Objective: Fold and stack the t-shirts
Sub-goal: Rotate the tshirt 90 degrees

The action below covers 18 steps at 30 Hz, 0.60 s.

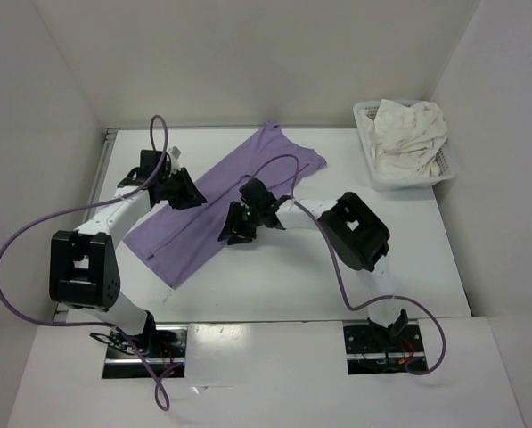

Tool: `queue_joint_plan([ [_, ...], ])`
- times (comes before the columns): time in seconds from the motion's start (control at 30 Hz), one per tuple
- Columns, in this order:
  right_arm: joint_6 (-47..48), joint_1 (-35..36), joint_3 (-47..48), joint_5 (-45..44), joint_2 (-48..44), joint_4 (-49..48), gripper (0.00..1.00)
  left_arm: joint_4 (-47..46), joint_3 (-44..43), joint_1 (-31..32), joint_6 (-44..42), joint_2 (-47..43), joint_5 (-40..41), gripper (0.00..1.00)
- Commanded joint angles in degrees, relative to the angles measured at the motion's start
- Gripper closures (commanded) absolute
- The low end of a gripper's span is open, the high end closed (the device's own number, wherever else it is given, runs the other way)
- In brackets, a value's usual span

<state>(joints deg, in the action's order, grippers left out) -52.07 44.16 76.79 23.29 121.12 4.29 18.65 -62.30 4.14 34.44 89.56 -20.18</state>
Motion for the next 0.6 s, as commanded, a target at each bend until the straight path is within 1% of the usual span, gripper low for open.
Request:
queue_joint_plan([
  [0.0, -2.6, -0.1, 2.8, -3.8, 3.7, -1.8, 0.59, -0.5, 0.1, -0.1, -2.2, -1.9, 0.6, 0.69],
  [0.03, -2.6, -0.1, 2.8, -4.4, 3.7, -1.8, 0.73, -0.5, 0.1, -0.1, -2.2, -1.9, 0.6, 0.69],
  [0.1, -2.0, -0.1, 4.4, -5.7, 4.5, 0.5, 0.83, 0.0, -2.3, -0.1, -3.2, -0.5, 0.6, 0.7],
  [0.17, -0.3, -0.1, 5.0, -4.8, 4.5, 2.5, 0.93, 0.0, -3.5, -0.1, -3.2, 0.1, 0.6, 0.7],
  [0.23, 2.3, -0.7, 3.4, -4.1, 1.9, 3.8, 0.97, 0.0, -5.5, -0.1, -3.2, 0.9, 0.6, 0.7],
  [0.27, 3.5, -2.1, 0.8, -3.2, 0.4, 4.3, 0.99, 0.0, -6.1, -0.1, -3.2, 2.6, 0.6, 0.72],
  [0.3, 4.9, -3.0, -0.5, -2.6, -2.7, 6.3, 0.99, 0.0, -6.9, 0.4, -3.2, 3.4, 0.6, 0.72],
  [0.33, 7.8, -3.8, -3.8, -1.7, -4.5, 7.5, 0.99, -0.5, -8.6, 1.3, -3.2, 5.2, 0.6, 0.73],
  [0.37, 9.7, -6.0, -5.7, -1.0, -6.2, 8.5, 0.99, -0.5, -9.5, 1.8, -3.2, 6.1, 1.2, 0.73],
  [0.43, 14.0, -8.7, -8.4, 1.0, -10.5, 14.4, 0.99, -1.4, -10.9, 3.3, -3.2, 8.1, 1.2, 0.73],
  [0.47, 18.3, -10.2, -11.0, 1.0, -11.9, 16.6, 0.99, -2.3, -12.2, 3.3, -3.2, 10.0, 1.2, 0.73],
  [0.5, 20.4, -13.3, -12.3, 1.5, -13.1, 20.6, 0.99, -2.8, -13.0, 4.1, -2.5, 11.0, 0.7, 0.73],
  [0.57, 25.1, -16.3, -14.9, -0.1, -16.6, 24.5, 0.99, -3.5, -14.9, 4.8, -2.0, 14.1, 0.2, 0.73],
])
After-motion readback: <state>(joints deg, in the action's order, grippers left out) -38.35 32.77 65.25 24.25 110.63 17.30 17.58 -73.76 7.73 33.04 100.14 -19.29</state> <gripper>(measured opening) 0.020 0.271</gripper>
